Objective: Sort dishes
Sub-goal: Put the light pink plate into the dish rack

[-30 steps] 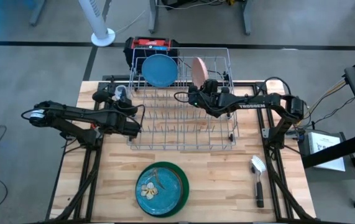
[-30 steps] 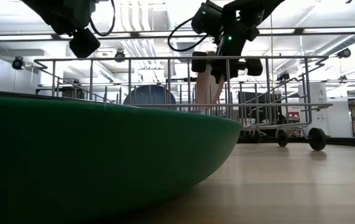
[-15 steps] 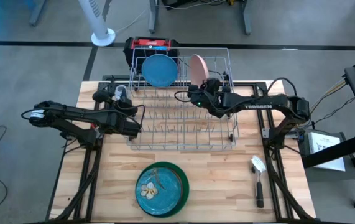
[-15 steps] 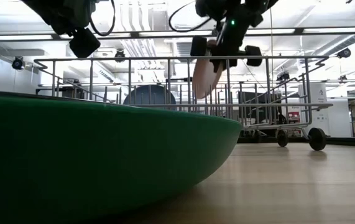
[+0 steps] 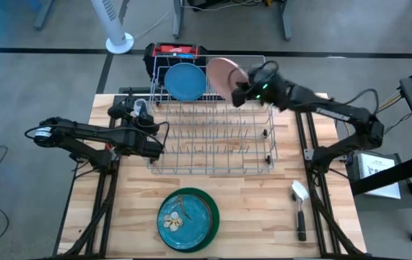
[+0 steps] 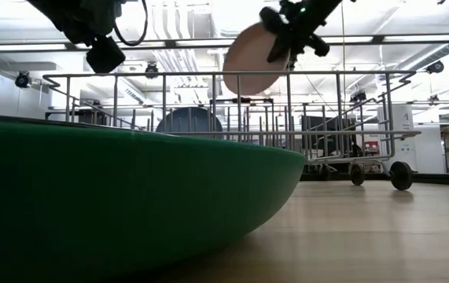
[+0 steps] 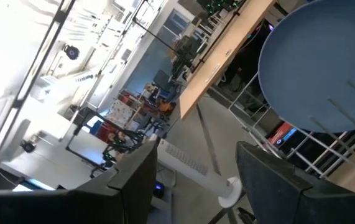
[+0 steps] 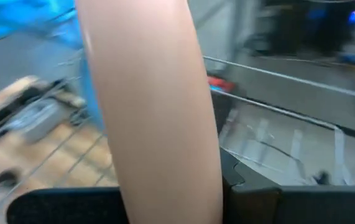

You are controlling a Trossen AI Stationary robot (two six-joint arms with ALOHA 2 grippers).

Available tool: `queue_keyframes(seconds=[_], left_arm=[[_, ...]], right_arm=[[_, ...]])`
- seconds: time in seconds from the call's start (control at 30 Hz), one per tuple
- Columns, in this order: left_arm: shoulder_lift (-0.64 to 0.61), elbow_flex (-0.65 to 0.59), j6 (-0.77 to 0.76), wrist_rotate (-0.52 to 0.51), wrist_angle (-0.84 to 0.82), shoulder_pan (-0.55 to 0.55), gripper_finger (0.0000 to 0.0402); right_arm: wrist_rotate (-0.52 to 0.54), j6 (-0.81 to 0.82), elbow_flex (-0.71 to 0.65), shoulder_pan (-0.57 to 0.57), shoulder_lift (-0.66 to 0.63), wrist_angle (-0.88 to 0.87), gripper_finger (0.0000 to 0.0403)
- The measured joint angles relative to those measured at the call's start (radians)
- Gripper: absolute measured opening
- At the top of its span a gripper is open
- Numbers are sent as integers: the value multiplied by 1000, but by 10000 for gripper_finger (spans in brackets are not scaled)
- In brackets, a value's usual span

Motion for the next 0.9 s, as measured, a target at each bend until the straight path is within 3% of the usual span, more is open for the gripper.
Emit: queue_keyframes(seconds=[0.07,0.3,0.6,0.9], left_arm=[[0,5,21,0,0,0,208],[0,65,88,-3,3,0,208],[0,127,104,-3,1,5,208],[0,133,95,-3,4,9,208]], right_arm=[[-134,-78,0,-61,-33,7,27],[-412,-315,0,-255,-76,6,27],[-793,-541,3,-467,10,10,27],[-890,-625,13,-570,102,103,27]])
